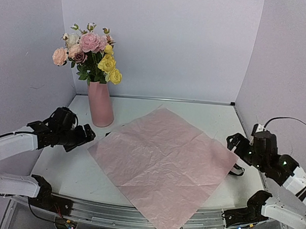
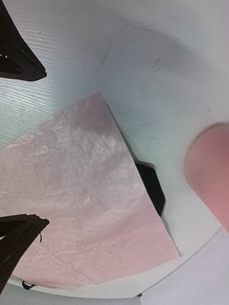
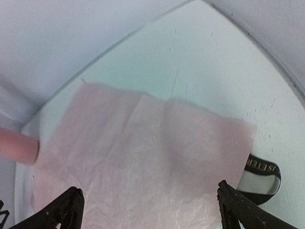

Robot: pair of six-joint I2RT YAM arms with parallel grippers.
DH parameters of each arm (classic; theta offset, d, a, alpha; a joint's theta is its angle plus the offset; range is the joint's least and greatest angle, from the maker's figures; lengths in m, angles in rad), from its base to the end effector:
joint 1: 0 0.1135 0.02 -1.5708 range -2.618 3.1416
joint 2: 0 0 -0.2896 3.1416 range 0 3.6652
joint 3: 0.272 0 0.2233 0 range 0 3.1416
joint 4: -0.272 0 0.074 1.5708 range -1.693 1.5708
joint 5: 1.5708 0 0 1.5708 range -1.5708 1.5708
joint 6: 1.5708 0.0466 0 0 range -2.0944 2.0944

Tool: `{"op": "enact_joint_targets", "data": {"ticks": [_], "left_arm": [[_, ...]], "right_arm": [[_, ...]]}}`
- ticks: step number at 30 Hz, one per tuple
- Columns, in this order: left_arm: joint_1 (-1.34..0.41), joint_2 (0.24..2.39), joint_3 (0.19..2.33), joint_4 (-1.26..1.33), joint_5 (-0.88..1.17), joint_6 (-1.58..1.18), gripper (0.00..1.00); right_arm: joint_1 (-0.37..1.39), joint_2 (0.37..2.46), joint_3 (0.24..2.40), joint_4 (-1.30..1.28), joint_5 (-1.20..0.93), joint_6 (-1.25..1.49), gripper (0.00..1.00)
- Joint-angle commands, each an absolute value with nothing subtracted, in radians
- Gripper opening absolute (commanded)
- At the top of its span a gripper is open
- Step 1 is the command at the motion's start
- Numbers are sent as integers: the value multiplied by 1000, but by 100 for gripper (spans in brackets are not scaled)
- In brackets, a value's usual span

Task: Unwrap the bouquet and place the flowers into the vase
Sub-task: Reset both arms

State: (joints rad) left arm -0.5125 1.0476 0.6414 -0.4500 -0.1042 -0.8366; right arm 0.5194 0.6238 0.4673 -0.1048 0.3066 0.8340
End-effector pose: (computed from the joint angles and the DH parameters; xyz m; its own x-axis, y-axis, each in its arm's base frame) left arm 0.1553 -0.0818 0.2436 -0.7590 -0.4201 -0.4974 -0.2017 0.8781 -0.4338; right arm 0.1122 0.0479 0.2778 -0.3137 0.6340 -0.7069 0.0182 0.7483 0.6631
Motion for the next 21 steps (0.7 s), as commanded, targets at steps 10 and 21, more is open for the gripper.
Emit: {"op": "enact_joint_targets", "data": {"ticks": [10, 21], "left_arm": [[-514, 955, 602, -51, -368, -263, 99], [-343, 1144, 609, 172, -360, -165, 100]], "right_arm": [[516, 460, 218, 386, 673, 335, 98], [421, 832, 168, 940, 451, 8, 96]]}}
